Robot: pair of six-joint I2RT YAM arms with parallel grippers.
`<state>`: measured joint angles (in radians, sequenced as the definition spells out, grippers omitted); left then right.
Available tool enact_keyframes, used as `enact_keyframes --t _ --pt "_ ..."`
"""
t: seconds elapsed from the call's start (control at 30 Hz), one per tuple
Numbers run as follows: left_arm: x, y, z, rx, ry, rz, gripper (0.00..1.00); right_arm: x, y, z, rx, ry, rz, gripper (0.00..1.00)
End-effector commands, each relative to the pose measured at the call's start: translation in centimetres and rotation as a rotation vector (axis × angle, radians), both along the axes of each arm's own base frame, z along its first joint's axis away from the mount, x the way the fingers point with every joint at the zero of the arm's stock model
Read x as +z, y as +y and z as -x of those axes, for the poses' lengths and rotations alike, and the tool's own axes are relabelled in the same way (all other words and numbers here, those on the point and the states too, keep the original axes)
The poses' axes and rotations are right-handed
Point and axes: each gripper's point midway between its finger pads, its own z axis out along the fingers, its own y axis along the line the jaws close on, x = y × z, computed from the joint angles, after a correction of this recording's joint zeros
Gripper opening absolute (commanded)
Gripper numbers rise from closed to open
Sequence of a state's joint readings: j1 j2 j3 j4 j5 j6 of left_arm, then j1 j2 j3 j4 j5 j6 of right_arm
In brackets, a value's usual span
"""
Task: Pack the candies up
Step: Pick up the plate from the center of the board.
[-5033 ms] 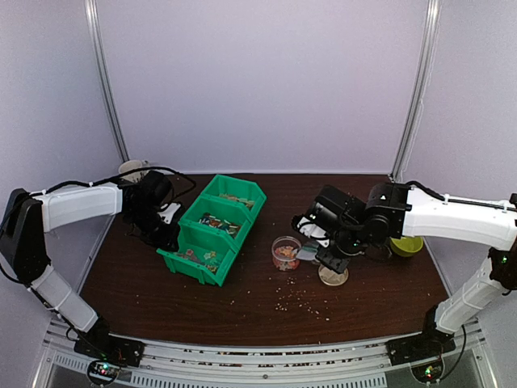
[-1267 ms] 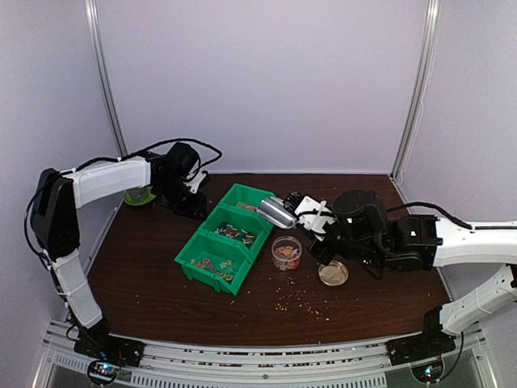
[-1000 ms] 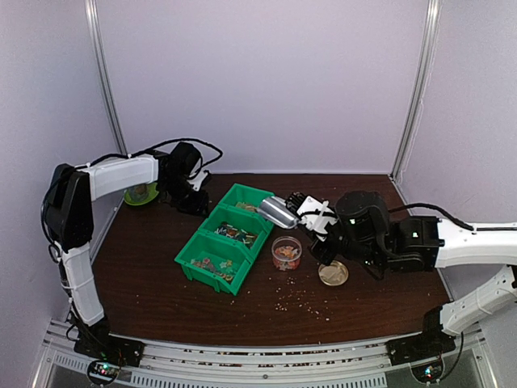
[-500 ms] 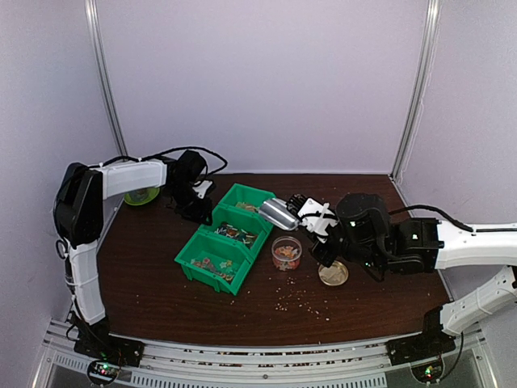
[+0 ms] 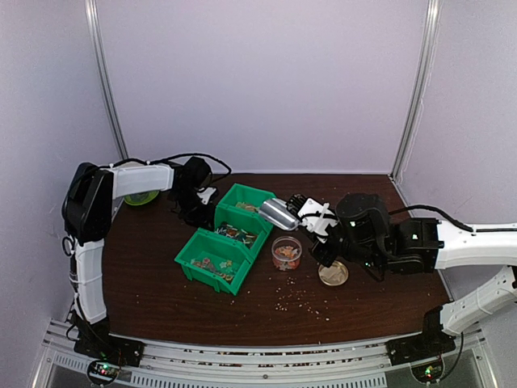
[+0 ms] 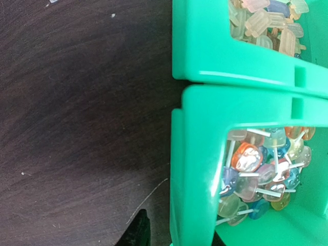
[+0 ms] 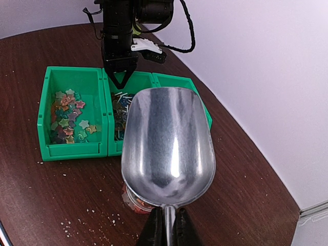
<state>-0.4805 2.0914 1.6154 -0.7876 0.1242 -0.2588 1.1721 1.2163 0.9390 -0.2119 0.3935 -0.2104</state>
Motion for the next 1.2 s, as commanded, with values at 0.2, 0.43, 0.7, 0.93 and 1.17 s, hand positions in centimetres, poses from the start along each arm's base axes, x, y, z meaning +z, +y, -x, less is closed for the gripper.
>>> enact_keyframes --t 0.2,0.43,0.7,0.93,1.17 --pt "-1.1 0.1 -0.3 0.000 0.020 -0.032 0.23 0.1 0.4 0.1 0.005 0.004 -0.017 0.00" --pt "-1.8 0.2 -0.2 0.000 0.035 -0.039 0.16 0.2 0.5 0.1 0.007 0.004 -0.025 0.00" --pt "-0.9 -0.2 0.2 0.008 0.040 -0.002 0.00 0.6 0.3 0.1 0.005 0.008 -0.022 0.00" --pt "2.1 0.4 1.0 0.040 0.005 0.019 0.00 1.3 0.2 0.2 0.005 0.006 -0.035 0.00" --pt "4.0 1.1 3.7 0.040 -0.016 0.027 0.00 2.0 0.5 0.5 0.019 0.026 -0.025 0.00"
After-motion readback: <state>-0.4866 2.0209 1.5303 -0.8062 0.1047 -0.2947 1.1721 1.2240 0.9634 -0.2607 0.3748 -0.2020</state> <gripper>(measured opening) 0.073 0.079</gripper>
